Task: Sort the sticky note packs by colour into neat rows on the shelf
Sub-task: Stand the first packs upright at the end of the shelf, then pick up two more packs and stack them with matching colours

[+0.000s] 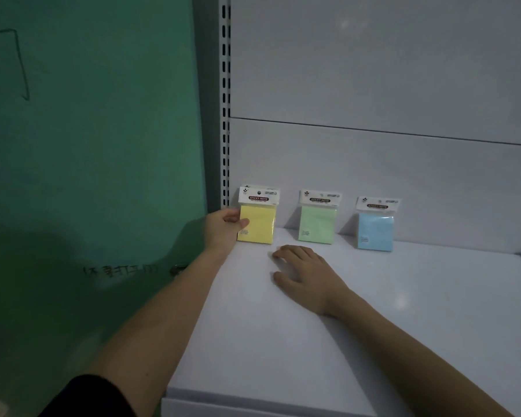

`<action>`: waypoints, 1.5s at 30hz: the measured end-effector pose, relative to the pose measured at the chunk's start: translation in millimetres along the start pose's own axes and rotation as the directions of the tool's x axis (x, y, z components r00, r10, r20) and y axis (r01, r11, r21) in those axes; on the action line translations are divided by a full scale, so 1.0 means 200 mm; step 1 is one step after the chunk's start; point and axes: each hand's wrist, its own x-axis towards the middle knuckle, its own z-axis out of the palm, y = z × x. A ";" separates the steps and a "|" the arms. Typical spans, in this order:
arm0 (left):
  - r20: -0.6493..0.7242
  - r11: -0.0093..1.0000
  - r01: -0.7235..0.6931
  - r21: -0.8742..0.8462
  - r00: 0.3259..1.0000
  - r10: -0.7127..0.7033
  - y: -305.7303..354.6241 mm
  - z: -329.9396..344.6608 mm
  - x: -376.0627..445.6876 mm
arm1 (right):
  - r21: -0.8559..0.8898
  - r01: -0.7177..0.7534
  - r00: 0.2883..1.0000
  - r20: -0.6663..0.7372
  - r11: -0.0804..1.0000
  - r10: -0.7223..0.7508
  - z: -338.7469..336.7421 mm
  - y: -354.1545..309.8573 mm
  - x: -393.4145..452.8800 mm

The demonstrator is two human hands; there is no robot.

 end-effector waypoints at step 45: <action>0.584 0.682 -0.439 0.585 0.812 0.022 0.74 1.05 -1.73 | 0.216 -0.523 0.836 -0.057 0.824 0.546 -1.14 0.76 -1.75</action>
